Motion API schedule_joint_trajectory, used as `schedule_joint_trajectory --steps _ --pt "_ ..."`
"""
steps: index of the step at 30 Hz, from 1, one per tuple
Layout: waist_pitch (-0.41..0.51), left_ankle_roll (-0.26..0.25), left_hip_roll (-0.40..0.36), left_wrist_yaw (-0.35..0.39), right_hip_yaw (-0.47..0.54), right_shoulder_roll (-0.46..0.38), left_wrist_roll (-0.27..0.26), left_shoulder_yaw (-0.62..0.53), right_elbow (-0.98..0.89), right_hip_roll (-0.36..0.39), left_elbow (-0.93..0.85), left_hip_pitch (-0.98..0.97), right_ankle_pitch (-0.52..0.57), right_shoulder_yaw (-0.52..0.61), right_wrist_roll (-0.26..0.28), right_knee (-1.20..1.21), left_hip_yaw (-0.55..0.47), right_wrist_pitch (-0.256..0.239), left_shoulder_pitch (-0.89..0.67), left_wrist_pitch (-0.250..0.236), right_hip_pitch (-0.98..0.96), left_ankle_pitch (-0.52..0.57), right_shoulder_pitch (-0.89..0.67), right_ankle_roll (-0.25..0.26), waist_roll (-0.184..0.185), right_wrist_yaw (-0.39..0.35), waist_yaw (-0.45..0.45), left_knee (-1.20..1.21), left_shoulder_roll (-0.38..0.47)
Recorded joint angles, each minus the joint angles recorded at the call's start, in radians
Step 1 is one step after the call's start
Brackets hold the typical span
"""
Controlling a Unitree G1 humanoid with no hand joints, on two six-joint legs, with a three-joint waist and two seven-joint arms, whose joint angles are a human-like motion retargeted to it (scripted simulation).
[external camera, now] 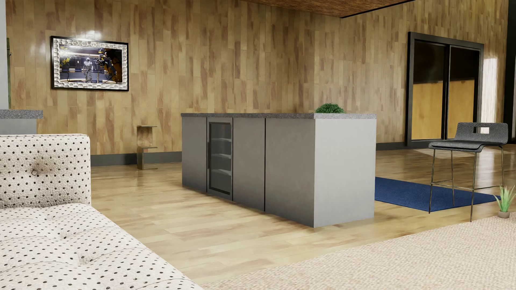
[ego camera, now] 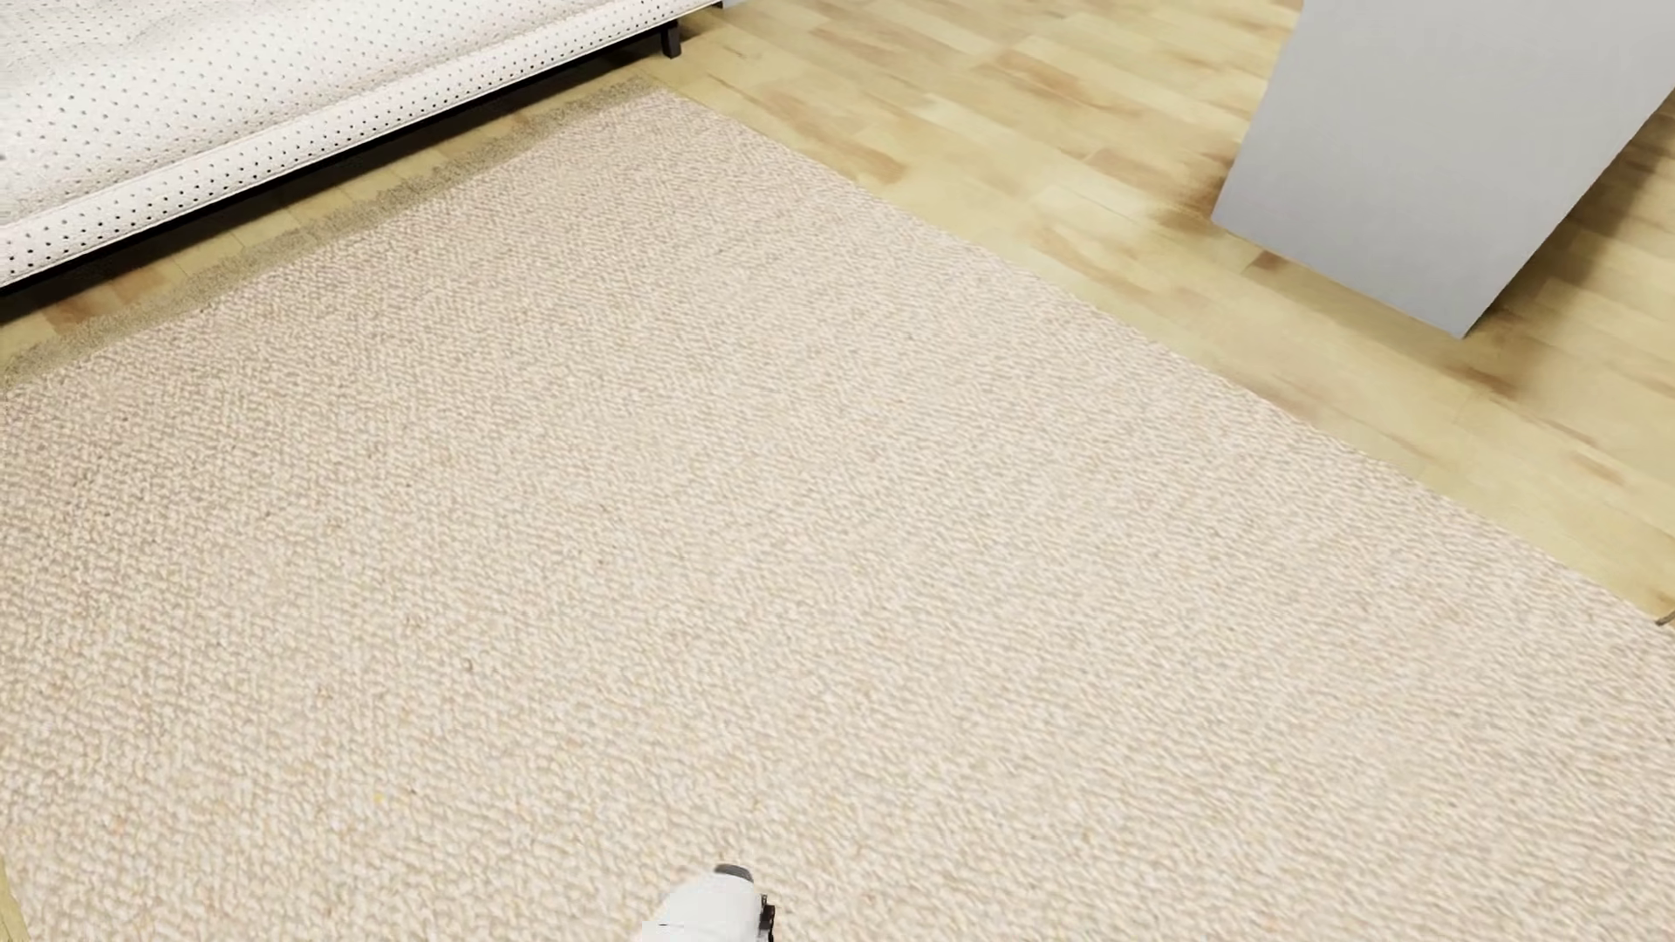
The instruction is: Walk towards the wood shelves
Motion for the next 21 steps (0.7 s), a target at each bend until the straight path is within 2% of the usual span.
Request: schedule_joint_trajectory --steps 2,3,4,5,6,7,8,9,10,11,12,14,15,16,17,18,19,20,21 --pt "0.011 0.0 -0.004 0.0 0.0 0.0 0.0 0.011 0.024 -0.005 0.039 -0.035 -0.033 0.002 0.0 -0.004 0.0 0.0 0.005 0.0 0.076 0.01 -0.024 0.0 -0.002 0.0 0.022 -0.064 0.0" --pt "0.006 0.0 0.028 0.0 0.0 0.003 0.0 0.006 0.05 0.0 0.047 -0.047 -0.017 0.016 0.0 -0.024 0.0 0.0 0.002 0.0 0.109 -0.004 -0.032 0.0 -0.002 0.0 0.057 -0.036 0.003" --pt "-0.003 0.0 0.0 0.0 0.0 -0.021 0.0 -0.005 0.008 -0.024 0.056 -0.062 0.002 0.073 0.0 -0.016 0.0 0.0 0.003 0.0 0.131 0.0 -0.016 0.0 -0.011 0.0 0.072 -0.008 0.004" --pt "-0.018 0.0 -0.01 0.0 0.0 0.01 0.0 0.002 0.059 -0.053 0.068 -0.1 0.052 0.002 0.0 0.012 0.0 0.0 0.004 0.0 0.115 -0.031 0.002 0.0 -0.023 0.0 0.102 0.072 -0.002" --pt "-0.016 0.0 -0.022 0.0 0.0 0.009 0.0 -0.004 0.076 -0.073 0.046 -0.072 0.134 0.076 0.0 0.056 0.0 0.0 0.018 0.0 0.132 -0.065 0.012 0.0 -0.045 0.0 0.112 0.126 0.016" --pt "-0.023 0.0 -0.04 0.0 0.0 0.006 0.0 -0.029 0.07 -0.088 0.078 -0.042 0.303 0.073 0.0 0.14 0.0 0.0 -0.002 0.0 0.114 -0.102 0.047 0.0 -0.045 0.0 0.109 0.161 0.005" --pt "-0.05 0.0 -0.03 0.0 0.0 0.001 0.0 -0.028 0.083 -0.086 0.083 -0.013 0.485 0.087 0.0 0.315 0.0 0.0 -0.001 0.0 0.02 -0.144 0.073 0.0 -0.029 0.0 0.09 0.175 0.0" --pt "-0.011 0.0 -0.069 0.0 0.0 0.012 0.0 -0.003 0.091 -0.121 0.061 0.07 0.6 0.097 0.0 0.536 0.0 0.0 -0.011 0.0 -0.069 -0.181 0.082 0.0 -0.039 0.0 0.081 0.164 0.002" --pt "0.007 0.0 -0.11 0.0 0.0 0.006 0.0 0.002 0.065 -0.131 0.036 0.127 0.598 0.068 0.0 0.763 0.0 0.0 -0.024 0.0 -0.185 -0.209 0.109 0.0 -0.043 0.0 0.005 0.142 -0.014" --pt "0.023 0.0 -0.108 0.0 0.0 -0.005 0.0 -0.016 0.079 -0.113 0.026 0.226 0.57 0.103 0.0 0.909 0.0 0.0 -0.039 0.0 -0.272 -0.222 0.118 0.0 -0.022 0.0 -0.042 0.096 -0.007" --pt "0.016 0.0 -0.097 0.0 0.0 0.004 0.0 -0.011 0.093 -0.09 -0.014 0.304 0.557 0.084 0.0 0.957 0.0 0.0 -0.044 0.0 -0.386 -0.231 0.141 0.0 -0.003 0.0 -0.095 0.048 -0.004" --pt "0.035 0.0 -0.096 0.0 0.0 0.001 0.0 0.008 0.05 -0.07 -0.078 0.488 0.653 -0.001 0.0 0.733 0.0 0.0 -0.065 0.0 -0.534 -0.215 0.194 0.0 0.025 0.0 -0.239 -0.085 -0.01" --pt "0.036 0.0 -0.089 0.0 0.0 -0.011 0.0 0.002 0.058 -0.053 -0.113 0.565 0.726 0.046 0.0 0.54 0.0 0.0 -0.081 0.0 -0.594 -0.202 0.195 0.0 0.033 0.0 -0.28 -0.153 0.01" --pt "0.033 0.0 -0.085 0.0 0.0 -0.021 0.0 0.004 0.046 -0.05 -0.142 0.639 0.749 0.045 0.0 0.346 0.0 0.0 -0.104 0.0 -0.634 -0.209 0.216 0.0 0.035 0.0 -0.312 -0.197 0.023" --pt "0.027 0.0 -0.085 0.0 0.0 -0.017 0.0 0.011 0.048 -0.049 -0.171 0.706 0.633 0.026 0.0 0.168 0.0 0.0 -0.122 0.0 -0.665 -0.226 0.224 0.0 0.035 0.0 -0.347 -0.237 0.035" --pt "0.011 0.0 -0.084 0.0 0.0 -0.022 0.0 0.012 0.034 -0.056 -0.195 0.76 0.388 0.039 0.0 0.05 0.0 0.0 -0.145 0.0 -0.69 -0.246 0.238 0.0 0.029 0.0 -0.363 -0.252 0.049" --pt "-0.002 0.0 -0.075 0.0 0.0 -0.017 0.0 0.02 0.058 -0.057 -0.196 0.794 0.205 0.043 0.0 0.045 0.0 0.0 -0.167 0.0 -0.715 -0.267 0.244 0.0 0.035 0.0 -0.378 -0.247 0.054" --pt "0.008 0.0 -0.075 0.0 0.0 -0.022 0.0 0.041 0.054 -0.063 -0.191 0.825 0.254 0.062 0.0 0.037 0.0 0.0 -0.176 0.0 -0.725 -0.276 0.247 0.0 0.035 0.0 -0.417 -0.237 0.053" --pt "0.001 0.0 -0.062 0.0 0.0 -0.024 0.0 0.06 0.06 -0.055 -0.183 0.854 0.508 0.059 0.0 0.099 0.0 0.0 -0.172 0.0 -0.769 -0.243 0.254 0.0 0.046 0.0 -0.432 -0.211 0.048"
